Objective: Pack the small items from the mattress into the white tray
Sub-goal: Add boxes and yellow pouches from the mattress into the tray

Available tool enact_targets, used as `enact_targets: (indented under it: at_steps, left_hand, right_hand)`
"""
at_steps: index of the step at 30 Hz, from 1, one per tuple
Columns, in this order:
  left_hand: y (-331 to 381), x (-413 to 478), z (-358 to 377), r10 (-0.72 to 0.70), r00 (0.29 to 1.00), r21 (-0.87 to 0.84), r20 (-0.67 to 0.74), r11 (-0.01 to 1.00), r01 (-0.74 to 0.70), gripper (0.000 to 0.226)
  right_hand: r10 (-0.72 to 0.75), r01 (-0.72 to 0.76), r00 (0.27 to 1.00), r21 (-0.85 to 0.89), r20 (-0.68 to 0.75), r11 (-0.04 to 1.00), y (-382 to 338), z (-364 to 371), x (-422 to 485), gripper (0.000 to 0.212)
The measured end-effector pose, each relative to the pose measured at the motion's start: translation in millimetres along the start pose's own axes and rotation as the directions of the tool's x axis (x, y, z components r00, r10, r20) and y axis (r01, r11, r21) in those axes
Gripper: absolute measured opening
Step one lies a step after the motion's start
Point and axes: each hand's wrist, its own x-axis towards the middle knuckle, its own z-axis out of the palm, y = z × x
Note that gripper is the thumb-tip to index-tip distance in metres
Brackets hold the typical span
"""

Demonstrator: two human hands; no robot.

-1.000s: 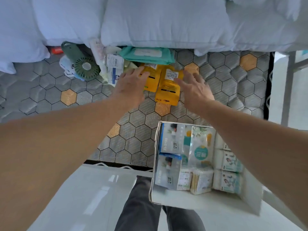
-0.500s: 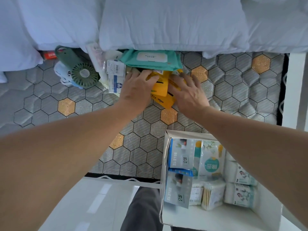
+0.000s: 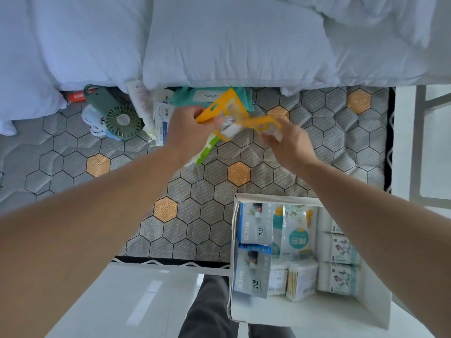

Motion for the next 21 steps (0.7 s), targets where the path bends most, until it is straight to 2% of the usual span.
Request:
enact_targets:
  at_steps: [1,3,4,6,8,11,14,16,18,21]
  left_hand:
    - [7.0,-1.0,-0.2,-0.053,0.999,-0.098,0.004,0.994,0.053,0.023]
    - [20.2,-2.8,1.4,-0.136,0.989,-0.335,0.051,0.931,0.145,0.012]
    - [27.6,-5.2,3.5,-0.169,0.982,-0.429,0.079,0.884,0.187,0.007]
    - [42.5,-12.0,8.7,-0.215,0.972,-0.510,0.098,0.828,0.235,0.003]
    - [55.4,-20.7,15.9,-0.231,0.966,-0.544,0.112,0.800,0.254,0.006]
    - [76.2,-41.6,27.9,-0.236,0.948,-0.563,0.211,0.763,0.316,0.013]
    - [96.2,-74.2,40.7,-0.187,0.905,-0.527,0.383,0.760,0.380,0.015]
    - [103.0,-97.3,48.3,-0.176,0.852,-0.447,0.494,0.789,0.422,0.029]
    - [103.1,-120.5,54.2,-0.202,0.825,-0.385,0.528,0.809,0.445,0.042]
    - [98.3,-154.3,60.6,-0.243,0.833,-0.355,0.497,0.819,0.451,0.037]
  right_hand:
    - [0.124,-0.131,0.991,0.196,0.048,0.972,-5.0,-8.5,-3.6,0.024]
    - [0.231,-0.300,0.953,0.541,0.194,0.785,-9.1,-23.1,-12.7,0.021]
    - [0.221,-0.340,0.940,0.654,0.260,0.676,-8.9,-30.8,-18.1,0.025]
    - [0.136,-0.387,0.919,0.777,0.371,0.496,-7.6,-48.1,-30.2,0.032]
    - [0.050,-0.410,0.903,0.821,0.427,0.398,-7.3,-63.9,-42.2,0.038]
    - [-0.043,-0.431,0.878,0.828,0.476,0.359,-8.8,-79.6,-62.8,0.052]
    - [-0.092,-0.432,0.865,0.826,0.493,0.362,-7.5,-89.1,-89.9,0.048]
    - [-0.076,-0.430,0.870,0.824,0.488,0.369,-1.0,-92.6,-106.5,0.048]
    - [-0.063,-0.426,0.875,0.824,0.481,0.375,9.3,-94.9,-122.8,0.043]
    - [-0.056,-0.412,0.890,0.852,0.452,0.323,26.4,-97.9,-148.5,0.035]
